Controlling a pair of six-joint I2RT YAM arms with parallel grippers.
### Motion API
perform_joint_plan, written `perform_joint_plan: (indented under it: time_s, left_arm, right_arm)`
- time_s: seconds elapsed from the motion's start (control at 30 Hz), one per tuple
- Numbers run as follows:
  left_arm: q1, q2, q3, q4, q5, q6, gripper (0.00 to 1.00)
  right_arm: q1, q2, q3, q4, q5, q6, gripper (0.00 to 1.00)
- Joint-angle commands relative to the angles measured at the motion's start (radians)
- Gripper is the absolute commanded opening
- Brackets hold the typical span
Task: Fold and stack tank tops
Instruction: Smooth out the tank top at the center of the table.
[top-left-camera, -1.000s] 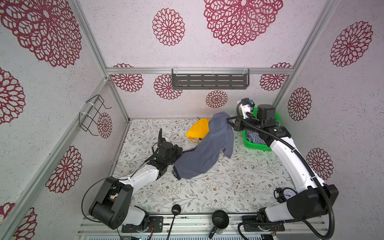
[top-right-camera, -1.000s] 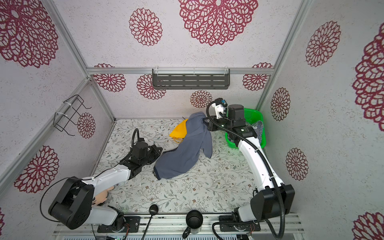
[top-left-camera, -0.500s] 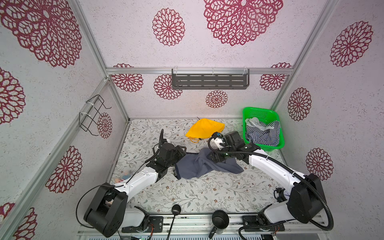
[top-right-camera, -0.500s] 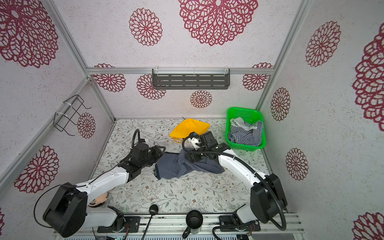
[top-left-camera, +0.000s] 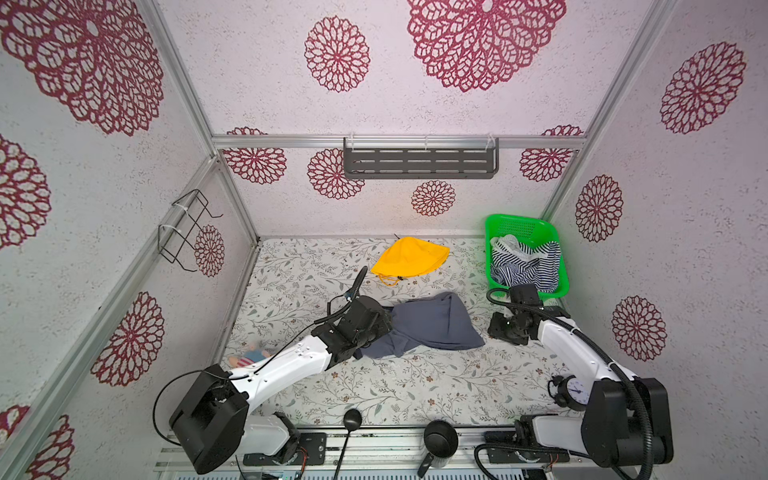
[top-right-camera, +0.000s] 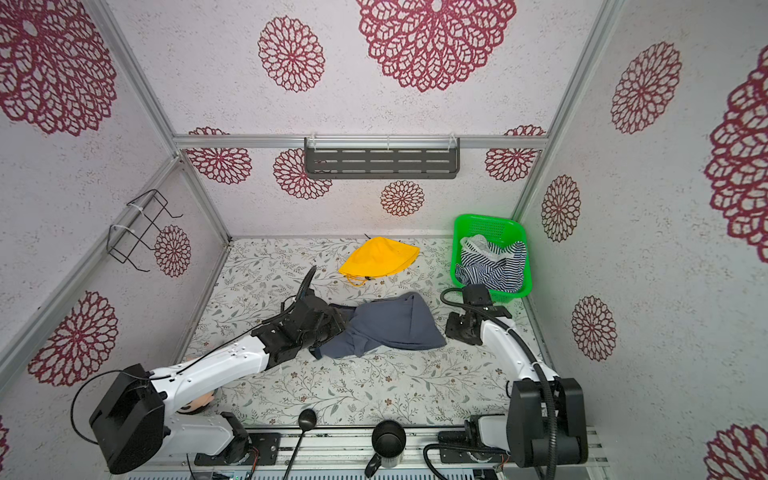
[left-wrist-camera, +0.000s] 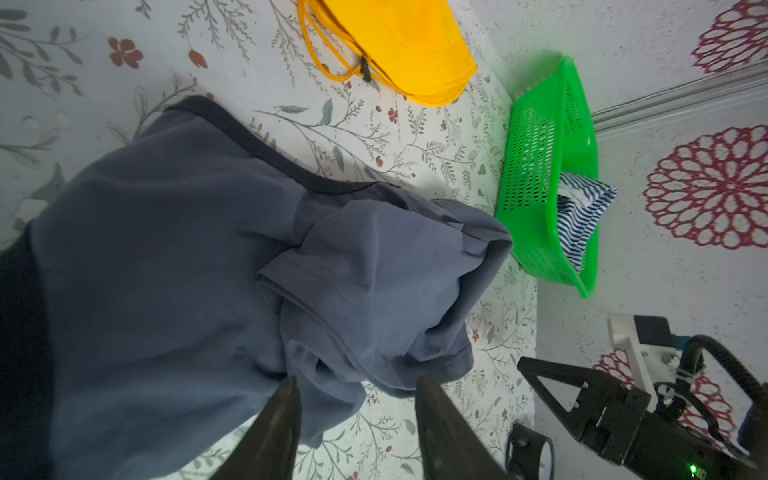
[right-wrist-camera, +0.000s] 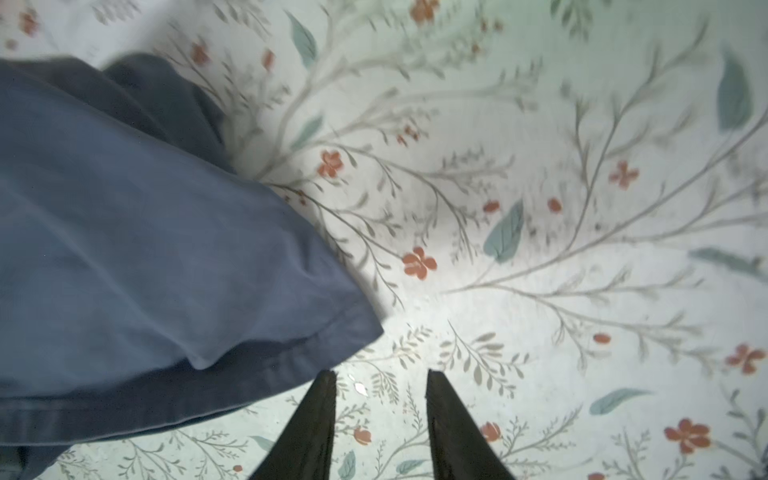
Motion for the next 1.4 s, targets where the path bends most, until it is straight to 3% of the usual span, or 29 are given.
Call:
perform_joint_plan:
  time_s: [0.0,0.1,0.33,0.43,0.5,0.53,0.87,1.1,1.37]
  left_arm:
    - [-0.007,0.014,-0.002,-0.021,-0.046,-0.008,0.48]
    - [-0.006,0.013,0.000,-0.021,-0.041,0.002,0.49]
    - [-0.013,-0.020,-0.028,-0.033,-0.056,-0.016,0.52]
    - [-0.015,-0.051,-0.034,-0.068,-0.081,-0.015,0.52]
    - [-0.015,-0.071,-0.037,-0.086,-0.097,-0.013,0.52]
    - [-0.015,-0.079,-0.037,-0.091,-0.102,-0.013,0.52]
    - [-0.032,-0.052,-0.019,-0.022,-0.054,-0.008,0.53]
    - [-0.080,0.062,-0.007,0.059,0.013,-0.076,0.53]
    - [-0.166,0.230,0.106,0.037,0.048,-0.099,0.48]
  right_arm:
    - [-0.008,0.012,-0.022,0.057,0.003,0.055,0.43]
    - [0.001,0.043,-0.045,0.144,-0.056,0.069,0.51]
    - [0.028,0.185,-0.032,0.208,-0.048,0.082,0.51]
    - [0.058,0.226,-0.006,0.213,-0.022,0.082,0.33]
    - [0.069,0.229,0.014,0.201,-0.003,0.078,0.07]
    - [0.069,0.222,0.023,0.188,0.005,0.074,0.00]
    - [-0.113,0.046,0.271,-0.076,0.113,-0.075,0.00]
    - [-0.209,0.024,0.307,-0.064,0.069,-0.072,0.00]
    - [-0.355,-0.008,0.272,0.033,0.084,-0.054,0.00]
